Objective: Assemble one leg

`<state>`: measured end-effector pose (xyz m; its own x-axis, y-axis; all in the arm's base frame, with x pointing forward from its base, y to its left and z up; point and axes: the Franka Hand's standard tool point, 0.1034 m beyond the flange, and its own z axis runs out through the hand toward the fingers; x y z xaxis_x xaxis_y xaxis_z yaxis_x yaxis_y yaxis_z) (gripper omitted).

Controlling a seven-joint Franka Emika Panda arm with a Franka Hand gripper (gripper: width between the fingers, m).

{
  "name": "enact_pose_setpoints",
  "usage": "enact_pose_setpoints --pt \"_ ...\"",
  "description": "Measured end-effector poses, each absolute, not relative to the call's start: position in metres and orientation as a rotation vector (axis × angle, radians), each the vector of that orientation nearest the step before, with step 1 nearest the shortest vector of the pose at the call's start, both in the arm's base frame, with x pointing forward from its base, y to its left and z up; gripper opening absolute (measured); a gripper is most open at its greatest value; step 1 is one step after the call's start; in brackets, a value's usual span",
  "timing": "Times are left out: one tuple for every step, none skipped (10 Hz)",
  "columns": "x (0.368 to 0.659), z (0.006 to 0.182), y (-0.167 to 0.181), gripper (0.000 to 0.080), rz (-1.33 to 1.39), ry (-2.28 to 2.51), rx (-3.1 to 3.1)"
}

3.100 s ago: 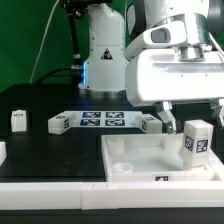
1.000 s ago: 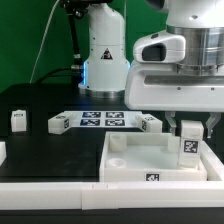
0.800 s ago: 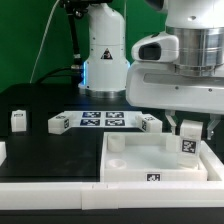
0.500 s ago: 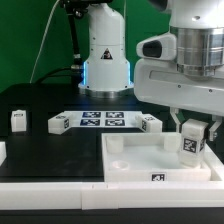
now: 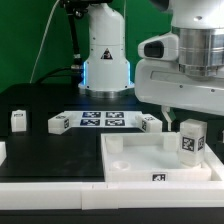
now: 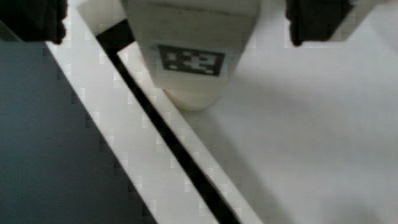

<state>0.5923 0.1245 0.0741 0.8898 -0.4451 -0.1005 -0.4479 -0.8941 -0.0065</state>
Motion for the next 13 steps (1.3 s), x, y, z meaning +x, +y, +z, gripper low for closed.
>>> enact_pose_setpoints --pt "0.5931 0.0735 0.1237 0.0646 0.142 0.546 -3.055" --pt "0.5939 0.0734 0.1239 0.0646 0.126 0.324 -3.095" --pt "0.5935 0.0727 0.1246 0.0646 0.120 0.084 -3.118" --pt "0.5942 0.0725 0.1234 0.0649 0.114 -0.120 -3.112" --pt "0.5943 0.0726 0.1231 0.0649 0.112 -0.240 -3.103" --pt "0.5954 0.0731 0.1221 0.0649 0.101 -0.462 -3.076" --pt "0.5957 0.0737 0.1215 0.0649 0.088 -0.608 -3.053" --pt "0.5943 0.0736 0.1205 0.0649 0.088 -0.727 -3.028" --pt "0.5941 0.0733 0.1196 0.0649 0.089 -0.855 -2.992" --pt "0.5941 0.0733 0.1195 0.0649 0.089 -0.856 -2.992" --pt "0.5941 0.0731 0.1194 0.0513 0.089 -0.854 -2.993" --pt "0.5940 0.0730 0.1196 0.0375 0.090 -0.828 -2.999" --pt "0.5939 0.0729 0.1195 0.0375 0.091 -0.781 -3.013"
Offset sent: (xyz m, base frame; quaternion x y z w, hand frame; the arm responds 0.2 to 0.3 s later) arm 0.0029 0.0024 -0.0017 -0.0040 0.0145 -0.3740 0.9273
